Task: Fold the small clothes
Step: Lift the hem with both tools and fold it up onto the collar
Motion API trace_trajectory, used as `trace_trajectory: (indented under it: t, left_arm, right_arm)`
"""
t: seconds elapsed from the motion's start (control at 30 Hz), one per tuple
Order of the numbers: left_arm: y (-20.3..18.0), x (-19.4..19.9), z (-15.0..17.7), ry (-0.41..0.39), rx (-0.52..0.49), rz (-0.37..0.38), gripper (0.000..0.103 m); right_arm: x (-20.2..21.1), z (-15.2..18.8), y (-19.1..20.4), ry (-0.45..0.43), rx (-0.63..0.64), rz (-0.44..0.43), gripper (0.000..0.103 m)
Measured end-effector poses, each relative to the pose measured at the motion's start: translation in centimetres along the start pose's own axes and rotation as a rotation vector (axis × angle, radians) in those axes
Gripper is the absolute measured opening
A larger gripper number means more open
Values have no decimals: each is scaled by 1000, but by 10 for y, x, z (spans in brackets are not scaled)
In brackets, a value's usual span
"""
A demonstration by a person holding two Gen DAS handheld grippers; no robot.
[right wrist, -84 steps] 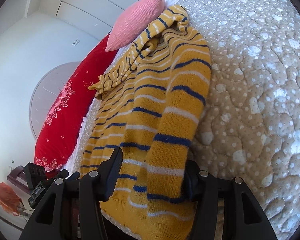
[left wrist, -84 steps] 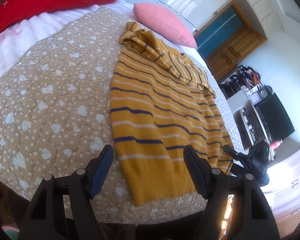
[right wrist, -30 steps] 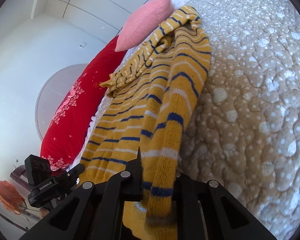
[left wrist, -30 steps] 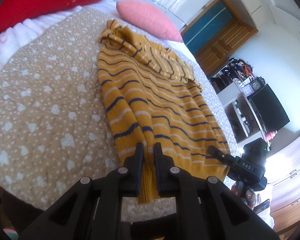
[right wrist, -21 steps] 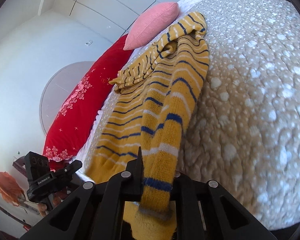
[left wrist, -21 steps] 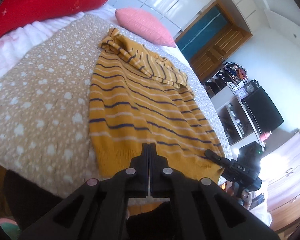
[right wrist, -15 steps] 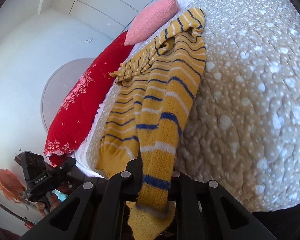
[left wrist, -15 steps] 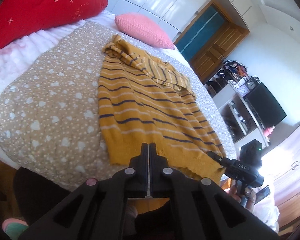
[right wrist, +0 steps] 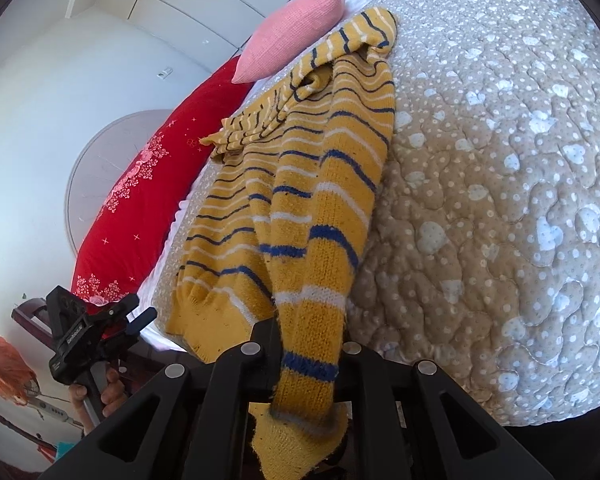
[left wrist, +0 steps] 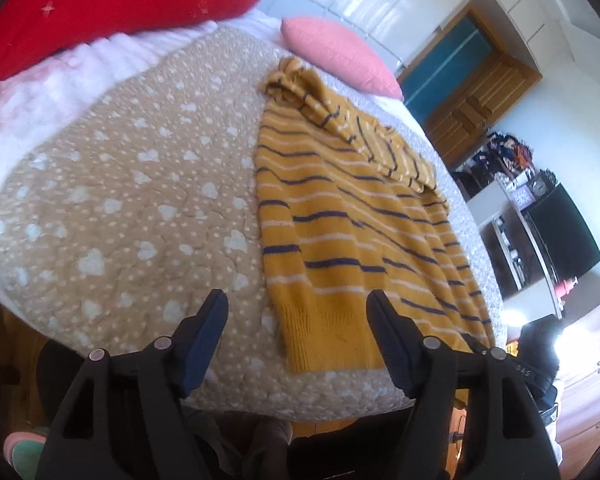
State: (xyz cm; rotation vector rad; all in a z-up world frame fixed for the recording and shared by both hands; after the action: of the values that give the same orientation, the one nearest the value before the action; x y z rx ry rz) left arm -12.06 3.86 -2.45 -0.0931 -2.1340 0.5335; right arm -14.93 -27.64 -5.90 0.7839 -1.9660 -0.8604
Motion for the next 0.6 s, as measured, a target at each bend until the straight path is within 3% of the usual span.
trace_trajectory:
  t: [0.17, 0.23, 0.27, 0.3, 0.33, 0.37, 0.53, 0.6]
  left_arm:
    - [-18, -29, 2, 61, -45, 27, 71]
    - [-29, -34, 3, 72, -75, 38, 64]
    - [-33, -36, 4, 79, -85, 36, 34]
    - [-36, -40, 5, 94, -97, 23, 13]
    - [-37, -44, 6, 105, -97, 14, 13]
    - [-38, -42, 6, 100, -90, 15, 13]
    - [-33, -19, 1, 60, -68, 16, 12]
    - [-24, -6, -2, 41, -50, 17, 7]
  right_arm:
    - [0, 0, 2, 0, 13, 17, 16]
    - [-1, 2, 3, 3, 27, 27, 23]
    - [-1, 4, 3, 5, 34, 33, 32]
    - [-1, 5, 3, 5, 39, 37, 38]
    - [-2, 7, 2, 7, 43, 42, 49]
    - [-2, 10, 1, 10, 46, 50, 51]
    - [-4, 17, -2, 35, 59, 63, 51]
    - [-4, 18, -3, 46, 68, 64, 51]
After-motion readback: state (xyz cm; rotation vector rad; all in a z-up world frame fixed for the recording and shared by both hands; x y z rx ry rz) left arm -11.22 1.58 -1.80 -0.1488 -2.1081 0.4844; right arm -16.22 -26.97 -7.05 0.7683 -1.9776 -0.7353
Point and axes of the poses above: each gripper's, at about its wrist camera, not at the fingertips, and x roughly against the way its jaws point, y to its left, z to its underside, the point moved 8 cm from there along -x, roughly the way its jaws point, and after that the axes turned 9 degrees about -z, right-handed, at the moved point
